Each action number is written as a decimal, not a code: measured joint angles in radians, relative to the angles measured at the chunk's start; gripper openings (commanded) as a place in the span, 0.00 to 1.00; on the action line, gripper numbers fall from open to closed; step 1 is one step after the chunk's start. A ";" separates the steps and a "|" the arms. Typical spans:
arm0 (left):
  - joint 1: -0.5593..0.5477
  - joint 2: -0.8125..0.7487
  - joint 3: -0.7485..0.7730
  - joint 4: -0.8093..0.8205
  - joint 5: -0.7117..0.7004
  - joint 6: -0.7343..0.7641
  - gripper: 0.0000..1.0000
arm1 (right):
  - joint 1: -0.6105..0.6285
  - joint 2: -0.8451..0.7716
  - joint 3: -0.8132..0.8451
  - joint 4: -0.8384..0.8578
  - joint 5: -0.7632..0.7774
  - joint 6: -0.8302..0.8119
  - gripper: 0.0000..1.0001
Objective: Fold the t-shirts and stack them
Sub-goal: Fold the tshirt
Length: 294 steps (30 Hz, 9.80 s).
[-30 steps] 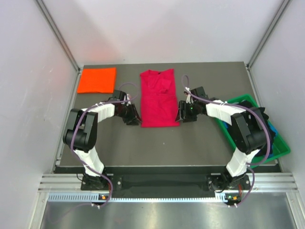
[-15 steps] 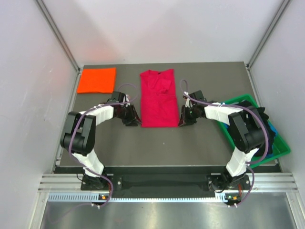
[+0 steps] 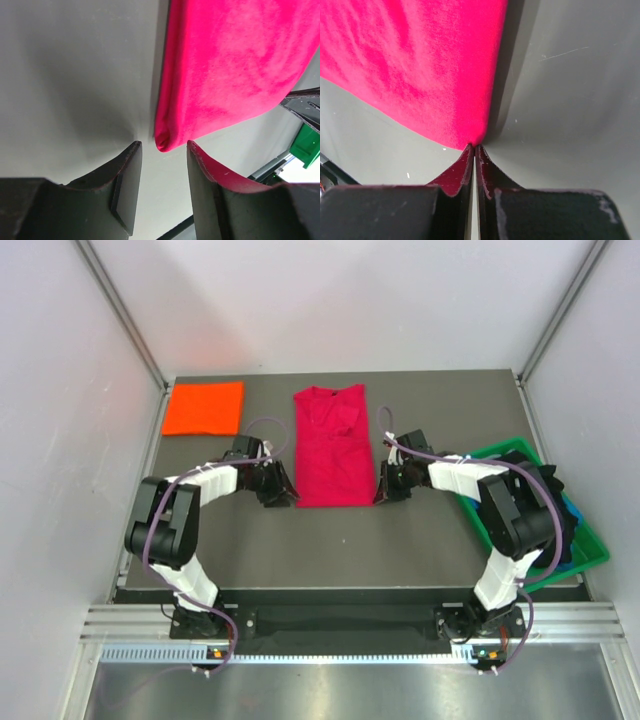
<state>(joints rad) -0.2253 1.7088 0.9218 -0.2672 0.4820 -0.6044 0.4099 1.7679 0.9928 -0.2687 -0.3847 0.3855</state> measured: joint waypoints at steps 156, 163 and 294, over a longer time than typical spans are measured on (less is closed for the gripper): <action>-0.069 0.454 0.847 -0.142 -0.285 -0.021 0.00 | -0.127 0.223 0.436 0.328 -0.018 0.204 0.00; -0.035 0.547 0.910 -0.119 -0.277 -0.023 0.00 | -0.140 0.336 0.528 0.357 -0.025 0.214 0.00; -0.010 0.624 0.941 -0.145 -0.132 0.177 0.38 | -0.156 0.480 0.552 0.349 -0.032 0.061 0.33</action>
<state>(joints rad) -0.2348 2.3333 1.8629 -0.4118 0.3500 -0.4278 0.2535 2.2482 1.5444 0.0807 -0.4164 0.4469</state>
